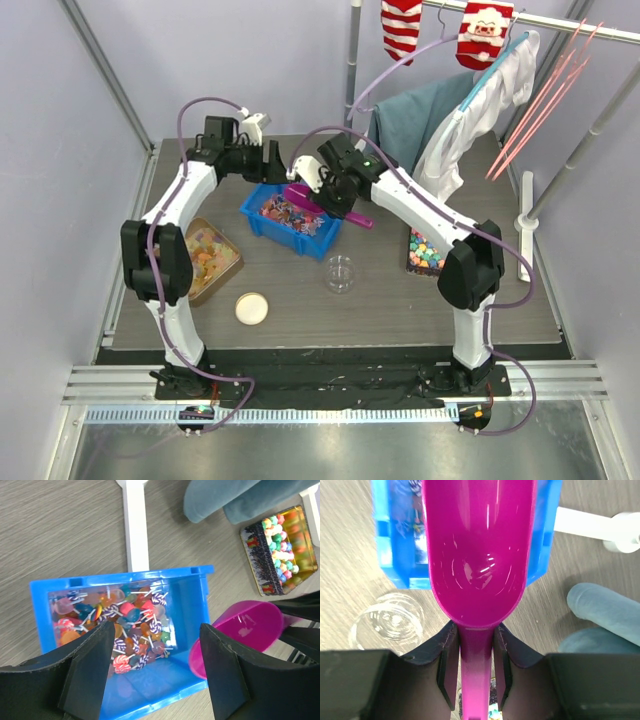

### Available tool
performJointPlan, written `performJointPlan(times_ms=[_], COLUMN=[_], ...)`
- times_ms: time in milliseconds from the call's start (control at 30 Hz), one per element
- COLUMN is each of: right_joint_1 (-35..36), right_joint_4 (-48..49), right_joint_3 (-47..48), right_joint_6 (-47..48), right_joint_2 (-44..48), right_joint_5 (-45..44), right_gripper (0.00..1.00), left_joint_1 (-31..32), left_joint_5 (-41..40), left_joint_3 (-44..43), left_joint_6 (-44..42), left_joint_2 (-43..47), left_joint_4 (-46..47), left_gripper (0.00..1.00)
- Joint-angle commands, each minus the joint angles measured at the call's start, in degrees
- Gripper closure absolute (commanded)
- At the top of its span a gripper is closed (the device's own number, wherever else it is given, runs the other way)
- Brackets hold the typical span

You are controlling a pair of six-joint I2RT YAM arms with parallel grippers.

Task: Pack the candies
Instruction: Adjust the spatula.

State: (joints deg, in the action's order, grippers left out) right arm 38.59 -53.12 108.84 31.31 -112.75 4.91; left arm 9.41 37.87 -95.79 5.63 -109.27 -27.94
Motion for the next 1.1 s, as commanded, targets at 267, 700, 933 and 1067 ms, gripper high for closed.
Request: performJointPlan(times_ms=[267,700,933,1067], right_joint_1=[0.61,0.26,0.35,0.35], right_joint_4=[4.26,6.98,5.66,5.4], right_joint_3=[4.45,1.55,3.93,4.63], right_joint_6=[-1.87,-1.25,-2.13,-2.57], right_joint_2=[3.94,4.91,4.82,5.26], right_joint_5=[0.9,-2.36,0.27,0.28], right_gripper=[0.99,0.99,0.99,0.99], left_joint_1=[1.23,0.08,0.08,0.26], left_joint_5=[12.04,23.82,26.73,27.35], left_joint_3=[1.04,0.78,0.34,-0.71], left_joint_6=[2.37,4.04,4.74,5.44], left_joint_2=[-0.94,-1.2,-3.4,-4.54], left_joint_4=[2.54,2.9,2.54,2.63], left_gripper=[0.37,0.38,0.63,0.7])
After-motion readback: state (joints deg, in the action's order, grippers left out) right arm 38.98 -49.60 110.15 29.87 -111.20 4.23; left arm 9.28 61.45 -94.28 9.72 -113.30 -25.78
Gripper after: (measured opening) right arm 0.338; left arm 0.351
